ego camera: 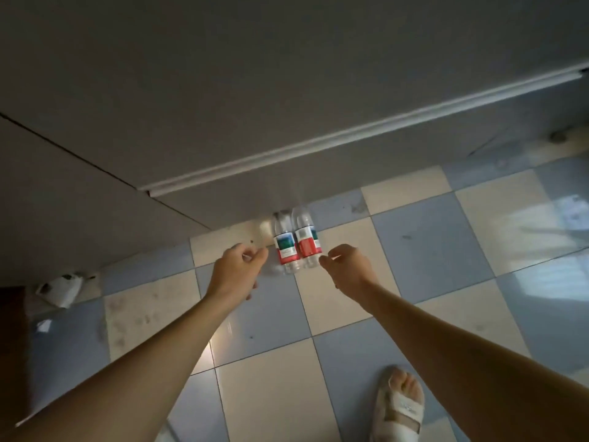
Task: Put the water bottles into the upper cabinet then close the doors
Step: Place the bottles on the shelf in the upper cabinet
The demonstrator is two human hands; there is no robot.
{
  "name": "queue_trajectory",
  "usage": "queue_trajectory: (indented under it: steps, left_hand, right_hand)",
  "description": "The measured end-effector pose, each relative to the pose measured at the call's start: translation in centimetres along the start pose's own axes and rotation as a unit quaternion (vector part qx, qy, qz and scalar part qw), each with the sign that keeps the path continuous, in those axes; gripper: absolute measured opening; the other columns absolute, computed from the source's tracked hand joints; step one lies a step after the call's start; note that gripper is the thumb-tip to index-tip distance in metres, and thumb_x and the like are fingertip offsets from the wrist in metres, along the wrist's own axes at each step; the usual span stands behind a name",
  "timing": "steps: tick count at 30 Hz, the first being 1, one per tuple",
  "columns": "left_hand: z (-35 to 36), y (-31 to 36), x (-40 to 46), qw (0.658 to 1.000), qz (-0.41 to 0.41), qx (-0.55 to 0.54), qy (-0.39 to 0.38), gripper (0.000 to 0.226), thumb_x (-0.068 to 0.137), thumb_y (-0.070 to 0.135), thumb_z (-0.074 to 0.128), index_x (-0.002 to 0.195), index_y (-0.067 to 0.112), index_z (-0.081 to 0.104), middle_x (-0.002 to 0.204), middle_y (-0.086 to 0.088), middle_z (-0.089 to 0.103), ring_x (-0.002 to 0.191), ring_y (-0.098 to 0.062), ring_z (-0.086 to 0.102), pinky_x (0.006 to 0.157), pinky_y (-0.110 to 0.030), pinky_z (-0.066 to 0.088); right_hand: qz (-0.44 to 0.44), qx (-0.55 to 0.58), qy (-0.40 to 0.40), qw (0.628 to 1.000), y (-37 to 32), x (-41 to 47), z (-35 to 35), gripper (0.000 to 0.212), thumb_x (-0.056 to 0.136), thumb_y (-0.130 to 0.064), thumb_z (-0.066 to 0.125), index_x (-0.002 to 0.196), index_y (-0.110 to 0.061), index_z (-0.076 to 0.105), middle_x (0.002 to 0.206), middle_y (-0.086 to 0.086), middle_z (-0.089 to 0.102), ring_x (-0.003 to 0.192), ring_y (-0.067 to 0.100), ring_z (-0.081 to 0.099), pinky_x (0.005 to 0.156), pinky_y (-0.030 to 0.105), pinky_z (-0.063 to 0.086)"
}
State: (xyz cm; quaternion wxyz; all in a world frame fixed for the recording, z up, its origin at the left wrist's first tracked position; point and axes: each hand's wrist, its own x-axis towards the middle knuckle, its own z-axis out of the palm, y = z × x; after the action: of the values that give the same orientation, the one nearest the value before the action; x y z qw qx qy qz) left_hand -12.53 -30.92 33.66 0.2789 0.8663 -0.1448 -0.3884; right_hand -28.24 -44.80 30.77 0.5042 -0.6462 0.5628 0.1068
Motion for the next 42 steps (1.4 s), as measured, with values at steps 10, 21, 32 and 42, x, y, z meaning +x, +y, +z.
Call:
queue_trajectory:
  steps: [10, 21, 32, 42]
  left_hand:
    - [15.8, -15.0, 15.1, 0.997, -0.064, -0.027, -0.011, 0.074, 0.086, 0.043, 0.076, 0.143, 0.015, 0.038, 0.133, -0.012, 0.054, 0.113, -0.028, 0.06, 0.088, -0.045, 0.059]
    - [20.9, -18.6, 18.8, 0.996, 0.033, -0.081, 0.005, 0.074, 0.084, 0.041, 0.079, 0.146, 0.025, 0.042, 0.121, 0.014, 0.055, 0.105, -0.009, 0.056, 0.086, -0.03, 0.047]
    - [18.8, -23.4, 12.0, 0.989, -0.044, -0.025, -0.136, 0.078, 0.072, 0.04, 0.089, 0.132, 0.022, 0.044, 0.125, 0.007, 0.064, 0.107, -0.013, 0.064, 0.079, -0.02, 0.047]
    - [19.4, -20.0, 18.3, 0.998, 0.013, -0.03, -0.049, 0.077, 0.082, 0.042, 0.08, 0.145, 0.017, 0.042, 0.136, -0.001, 0.056, 0.121, -0.023, 0.056, 0.089, -0.03, 0.046]
  right_hand:
    - [-0.054, -0.002, 0.074, 0.996, 12.5, 16.2, 11.6, 0.063, 0.091, -0.051, 0.065, 0.143, -0.02, 0.045, 0.139, 0.006, 0.046, 0.111, 0.021, 0.054, 0.092, 0.035, 0.051]
    - [-0.128, -0.002, 0.088, 0.988, 16.2, 20.5, 16.9, 0.071, 0.088, -0.03, 0.074, 0.15, -0.028, 0.039, 0.127, 0.003, 0.05, 0.114, 0.019, 0.053, 0.099, 0.031, 0.042]
    - [-0.056, -0.054, -0.031, 0.996, 20.7, 13.3, 18.5, 0.084, 0.074, -0.04, 0.081, 0.141, -0.038, 0.03, 0.111, -0.005, 0.044, 0.1, 0.017, 0.053, 0.088, 0.032, 0.051]
    - [-0.08, -0.012, 0.024, 0.996, 14.9, 20.9, 17.9, 0.071, 0.088, -0.04, 0.072, 0.148, -0.019, 0.041, 0.136, 0.008, 0.055, 0.113, 0.023, 0.058, 0.091, 0.039, 0.056]
